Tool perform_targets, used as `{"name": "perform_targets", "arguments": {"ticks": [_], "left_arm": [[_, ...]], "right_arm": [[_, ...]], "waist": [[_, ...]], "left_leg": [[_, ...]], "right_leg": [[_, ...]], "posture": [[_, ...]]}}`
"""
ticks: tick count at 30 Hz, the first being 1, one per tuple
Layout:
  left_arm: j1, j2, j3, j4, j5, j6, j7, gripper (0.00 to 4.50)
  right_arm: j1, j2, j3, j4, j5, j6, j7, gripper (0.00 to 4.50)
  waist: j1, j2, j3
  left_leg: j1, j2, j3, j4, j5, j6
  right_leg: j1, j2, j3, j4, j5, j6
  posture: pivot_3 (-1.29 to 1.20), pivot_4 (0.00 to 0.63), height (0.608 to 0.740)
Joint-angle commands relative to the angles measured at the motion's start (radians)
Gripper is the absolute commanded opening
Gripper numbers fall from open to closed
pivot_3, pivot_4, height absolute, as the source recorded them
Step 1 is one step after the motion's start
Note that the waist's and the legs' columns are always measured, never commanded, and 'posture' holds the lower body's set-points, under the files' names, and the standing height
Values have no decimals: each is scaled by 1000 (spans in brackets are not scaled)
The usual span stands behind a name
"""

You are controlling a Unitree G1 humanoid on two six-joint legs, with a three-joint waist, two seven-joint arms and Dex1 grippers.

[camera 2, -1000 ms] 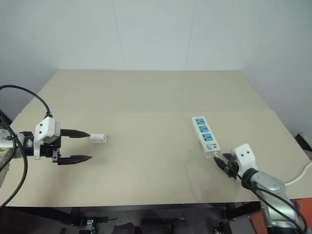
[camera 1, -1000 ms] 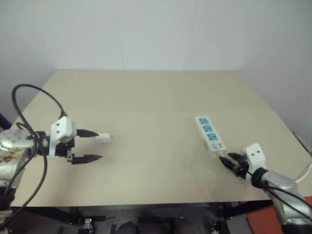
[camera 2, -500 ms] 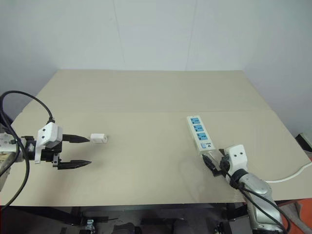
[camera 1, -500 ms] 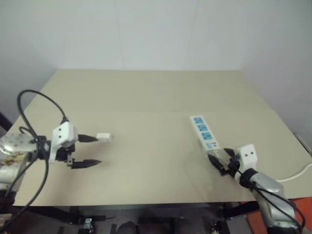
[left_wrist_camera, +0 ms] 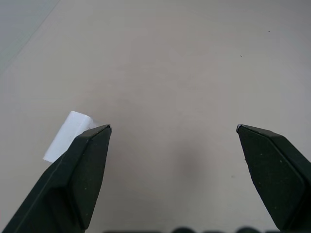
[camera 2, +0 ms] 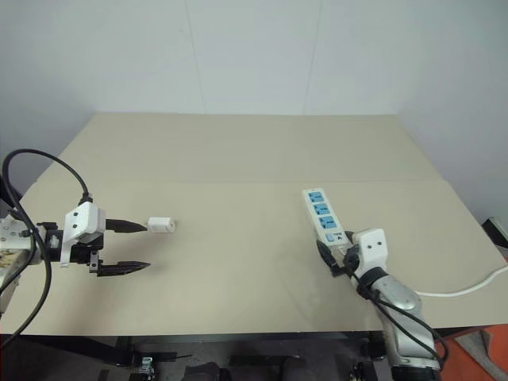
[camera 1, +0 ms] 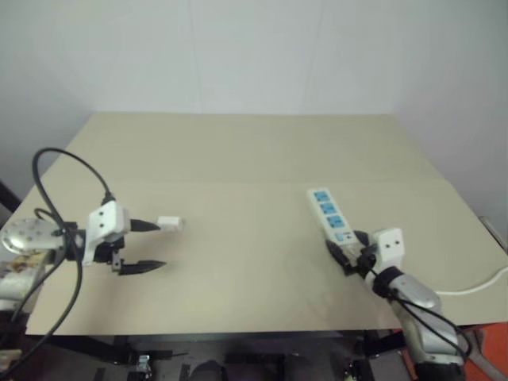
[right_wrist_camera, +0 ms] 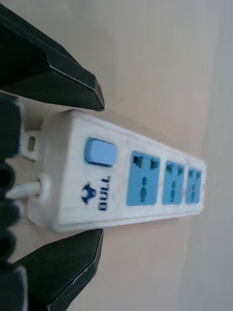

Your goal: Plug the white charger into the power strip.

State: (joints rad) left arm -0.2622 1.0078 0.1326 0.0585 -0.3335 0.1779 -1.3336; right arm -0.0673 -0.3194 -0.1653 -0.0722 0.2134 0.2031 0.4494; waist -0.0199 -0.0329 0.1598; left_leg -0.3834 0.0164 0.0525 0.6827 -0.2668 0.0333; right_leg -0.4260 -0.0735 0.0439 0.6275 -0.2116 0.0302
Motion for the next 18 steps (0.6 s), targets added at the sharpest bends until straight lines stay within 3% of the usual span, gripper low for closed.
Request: {"name": "perform_targets", "arguments": {"ticks": [1, 12, 16, 18], "left_arm": [[-20, 0, 7, 4, 2, -20, 7, 4500], [-61, -20, -2, 25, -3, -24, 5, 4500], [-96, -37, -5, 32, -8, -23, 13, 4500], [-146, -48, -19, 49, 2, -24, 20, 4500]], "right_arm": [[4, 38, 6, 10, -28, -65, -63, 4448], [18, 68, 6, 89, -43, -162, -99, 4448], [12, 67, 7, 102, -28, -160, -86, 3487], [7, 61, 12, 104, -32, -160, -81, 3397]], "waist": [[0, 0, 0], [-1, 0, 0], [-1, -1, 0], [-1, -2, -1]], "left_leg": [[0, 0, 0, 0, 0, 0], [2, 0, -1, 0, 0, 0], [2, 0, -1, 0, 0, 0], [3, 0, -1, 0, 0, 0]], "right_leg": [[0, 0, 0, 0, 0, 0], [1, -1, 0, 0, 0, 0], [2, -1, 0, 0, 0, 0], [2, -1, 0, 0, 0, 0]], "posture": [[0, 150, 740], [0, 150, 740], [0, 150, 740], [0, 150, 740]]}}
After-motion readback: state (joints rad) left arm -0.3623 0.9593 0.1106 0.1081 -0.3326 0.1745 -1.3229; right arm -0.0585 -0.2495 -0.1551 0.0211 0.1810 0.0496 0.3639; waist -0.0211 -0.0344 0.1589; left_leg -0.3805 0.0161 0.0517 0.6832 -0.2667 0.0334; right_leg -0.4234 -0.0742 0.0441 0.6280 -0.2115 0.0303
